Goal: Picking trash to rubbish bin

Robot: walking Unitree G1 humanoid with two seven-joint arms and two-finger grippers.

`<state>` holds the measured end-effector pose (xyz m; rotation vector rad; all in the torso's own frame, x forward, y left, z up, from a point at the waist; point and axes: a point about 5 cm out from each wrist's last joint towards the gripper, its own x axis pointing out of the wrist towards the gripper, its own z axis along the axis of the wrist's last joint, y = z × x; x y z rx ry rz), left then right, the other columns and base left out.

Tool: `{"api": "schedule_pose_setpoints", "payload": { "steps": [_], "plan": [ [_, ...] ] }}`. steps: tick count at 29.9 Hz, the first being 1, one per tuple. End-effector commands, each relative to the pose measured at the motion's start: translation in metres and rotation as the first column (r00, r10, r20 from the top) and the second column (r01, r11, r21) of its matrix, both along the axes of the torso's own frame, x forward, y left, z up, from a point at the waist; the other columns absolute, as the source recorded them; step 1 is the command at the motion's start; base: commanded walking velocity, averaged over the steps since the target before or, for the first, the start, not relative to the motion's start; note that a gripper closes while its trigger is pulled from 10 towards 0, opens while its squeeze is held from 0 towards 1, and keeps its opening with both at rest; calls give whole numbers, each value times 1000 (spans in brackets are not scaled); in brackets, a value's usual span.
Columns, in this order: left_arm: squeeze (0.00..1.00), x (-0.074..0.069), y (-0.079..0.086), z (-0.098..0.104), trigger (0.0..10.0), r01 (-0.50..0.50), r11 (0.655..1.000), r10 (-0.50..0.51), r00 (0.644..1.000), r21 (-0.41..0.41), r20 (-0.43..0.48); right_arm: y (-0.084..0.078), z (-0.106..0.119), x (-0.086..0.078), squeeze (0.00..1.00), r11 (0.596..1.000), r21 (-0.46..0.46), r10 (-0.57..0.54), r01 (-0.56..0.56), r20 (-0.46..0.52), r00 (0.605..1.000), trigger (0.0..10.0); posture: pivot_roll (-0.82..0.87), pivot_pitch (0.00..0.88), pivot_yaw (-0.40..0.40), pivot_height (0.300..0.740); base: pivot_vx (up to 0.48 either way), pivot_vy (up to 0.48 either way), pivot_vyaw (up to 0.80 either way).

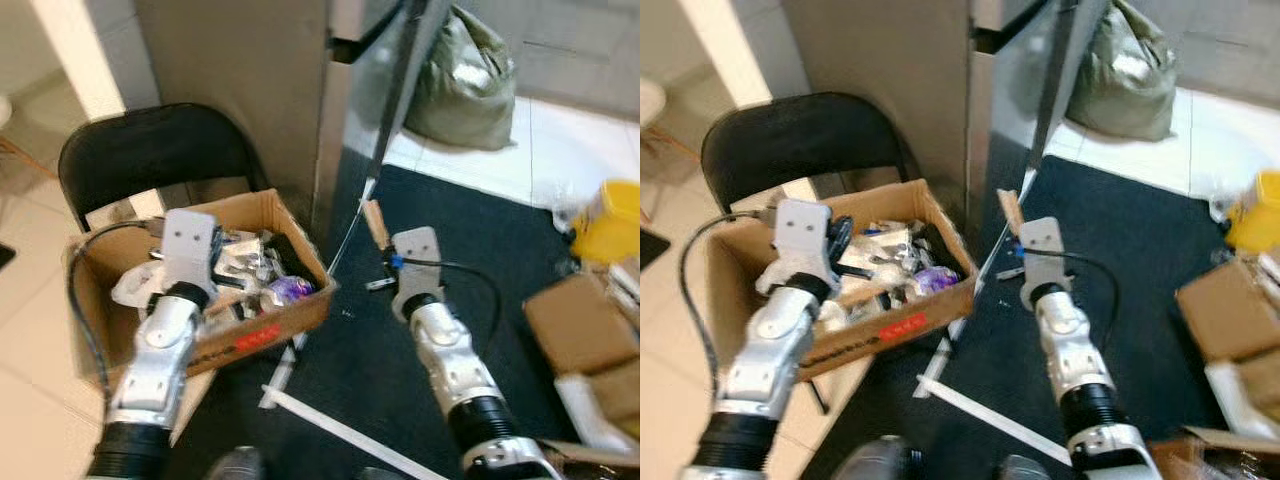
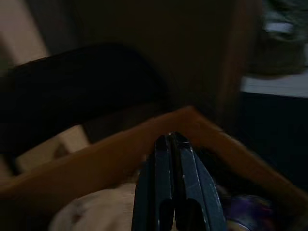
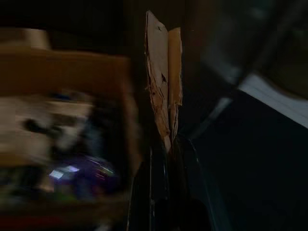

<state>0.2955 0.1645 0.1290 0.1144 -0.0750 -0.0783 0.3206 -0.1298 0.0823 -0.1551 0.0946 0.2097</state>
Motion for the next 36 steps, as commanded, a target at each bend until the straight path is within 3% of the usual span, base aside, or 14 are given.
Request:
{"api": "schedule_pose_setpoints", "payload": {
  "steps": [1, 18, 25, 29, 33, 35, 36],
  "plan": [
    [0, -1, -3, -3, 10000, 8, 1000, -8, 1000, 7, -17, -7, -2, -1, 0, 1000, -10, -14, 14, -10, 1000, 10000, 86, 33, -14, 740, 322, 0, 688],
    [0, -1, -4, -3, 10000, 6, 1000, -6, 1000, 4, -14, -6, -1, 0, 0, 1000, -16, -2, 2, -7, 1000, 10000, 83, 28, -22, 740, 327, 0, 687],
    [0, -2, -3, -4, 10000, 8, 1000, -7, 1000, 8, -23, -8, -2, 1, 0, 1000, 4, -15, 15, -15, 1000, 10000, 83, 32, -25, 740, 326, 0, 0],
    [0, -3, -6, -13, 10000, 71, 997, -68, 995, 32, -78, -9, -7, 0, 0, 999, -40, -17, 15, -42, 999, 10000, 83, 32, -25, 740, 0, 0, 0],
    [0, -5, -7, -23, 10000, 157, 979, -138, 980, 127, -147, -13, -15, 0, 0, 996, -90, -22, 14, -96, 995, 10000, 84, 34, -29, 740, 0, 0, 0],
    [0, -6, -6, -27, 10000, 218, 965, -190, 965, 147, -181, -19, -25, -2, 0, 984, -179, -22, -7, -156, 988, 10000, 84, 34, -30, 740, 0, 0, 0],
    [0, -6, -6, -27, 10000, 218, 965, -190, 965, 147, -181, -19, -25, -2, 0, 984, -179, -22, -7, -156, 988, 10000, 84, 34, -30, 740, 0, 0, 0]
  ]
}}
